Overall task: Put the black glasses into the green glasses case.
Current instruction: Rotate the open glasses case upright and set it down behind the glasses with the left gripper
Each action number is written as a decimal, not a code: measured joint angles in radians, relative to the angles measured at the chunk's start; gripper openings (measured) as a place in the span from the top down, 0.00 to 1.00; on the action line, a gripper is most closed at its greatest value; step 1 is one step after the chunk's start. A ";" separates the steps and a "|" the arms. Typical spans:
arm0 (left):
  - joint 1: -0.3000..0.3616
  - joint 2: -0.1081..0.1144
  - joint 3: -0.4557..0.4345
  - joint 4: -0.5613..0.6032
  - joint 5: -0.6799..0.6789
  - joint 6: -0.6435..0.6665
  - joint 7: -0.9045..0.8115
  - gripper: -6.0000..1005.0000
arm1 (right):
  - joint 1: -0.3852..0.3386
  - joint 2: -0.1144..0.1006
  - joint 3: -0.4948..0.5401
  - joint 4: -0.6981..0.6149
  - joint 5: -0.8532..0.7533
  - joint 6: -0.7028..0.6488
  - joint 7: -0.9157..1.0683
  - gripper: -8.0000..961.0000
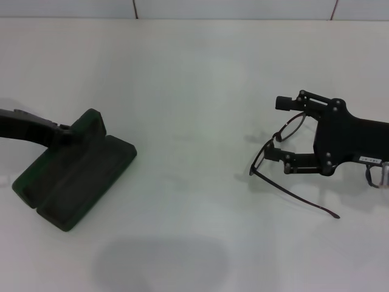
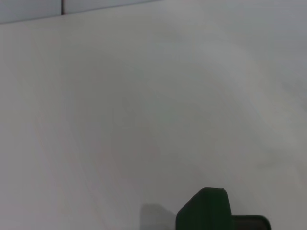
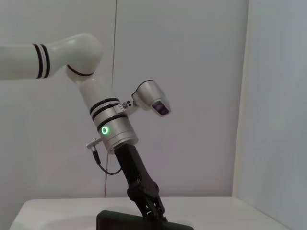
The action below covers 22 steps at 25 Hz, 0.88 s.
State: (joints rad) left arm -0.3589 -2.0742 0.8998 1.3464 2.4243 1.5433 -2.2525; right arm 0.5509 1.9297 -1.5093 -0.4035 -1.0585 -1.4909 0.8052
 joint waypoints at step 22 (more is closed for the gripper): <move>-0.505 0.008 0.203 -0.369 -0.029 -0.186 0.478 0.79 | 0.025 0.087 -0.010 -0.022 -0.244 -0.045 -0.030 0.18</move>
State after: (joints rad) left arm -0.8637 -2.0659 1.1024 0.9775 2.3949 1.3573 -1.7740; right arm 0.5758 2.0163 -1.5191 -0.4257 -1.3029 -1.5361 0.7752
